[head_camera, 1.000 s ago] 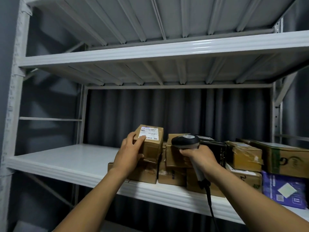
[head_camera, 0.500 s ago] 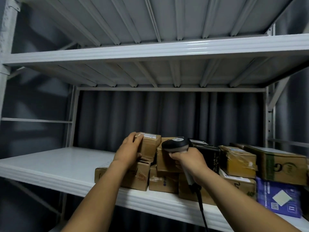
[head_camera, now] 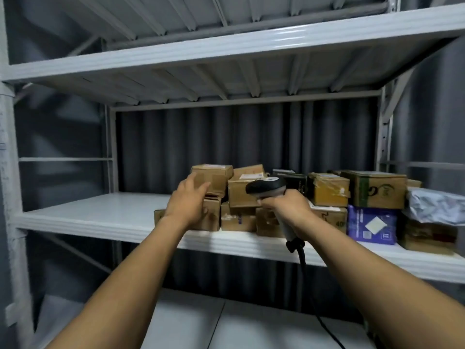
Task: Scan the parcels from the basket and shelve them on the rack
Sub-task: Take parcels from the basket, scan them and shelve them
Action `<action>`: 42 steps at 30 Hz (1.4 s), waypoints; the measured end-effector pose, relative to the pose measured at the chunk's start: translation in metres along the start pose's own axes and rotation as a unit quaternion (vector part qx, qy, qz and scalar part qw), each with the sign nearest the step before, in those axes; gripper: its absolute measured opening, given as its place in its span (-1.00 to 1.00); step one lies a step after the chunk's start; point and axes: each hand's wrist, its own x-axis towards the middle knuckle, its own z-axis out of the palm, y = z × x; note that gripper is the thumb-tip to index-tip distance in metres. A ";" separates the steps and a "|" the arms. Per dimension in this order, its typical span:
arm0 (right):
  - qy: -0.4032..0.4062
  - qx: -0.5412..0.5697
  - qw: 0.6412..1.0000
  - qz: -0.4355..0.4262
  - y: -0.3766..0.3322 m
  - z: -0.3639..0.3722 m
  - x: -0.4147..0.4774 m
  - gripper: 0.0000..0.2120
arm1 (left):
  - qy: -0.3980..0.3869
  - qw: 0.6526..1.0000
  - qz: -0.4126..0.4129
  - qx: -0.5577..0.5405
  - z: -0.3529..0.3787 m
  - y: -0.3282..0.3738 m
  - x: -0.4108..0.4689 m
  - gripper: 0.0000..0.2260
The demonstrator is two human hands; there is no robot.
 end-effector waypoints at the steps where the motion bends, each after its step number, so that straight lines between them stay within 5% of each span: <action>1: -0.007 -0.001 1.000 0.001 0.002 -0.003 -0.011 -0.87 | -0.003 1.000 -0.001 0.002 -0.002 0.005 -0.011 -0.42; 16: -0.070 -0.041 0.993 0.081 0.133 -0.059 -0.205 -0.80 | -0.157 0.987 0.042 -0.011 0.071 0.093 -0.220 -0.49; 27: -0.210 -0.028 0.959 0.187 0.267 -0.051 -0.291 -0.88 | -0.348 0.936 0.049 -0.028 0.189 0.133 -0.366 -0.46; 42: -0.334 0.024 0.901 0.275 0.359 0.054 -0.293 -0.92 | -0.483 0.870 -0.079 -0.050 0.301 0.062 -0.447 -0.45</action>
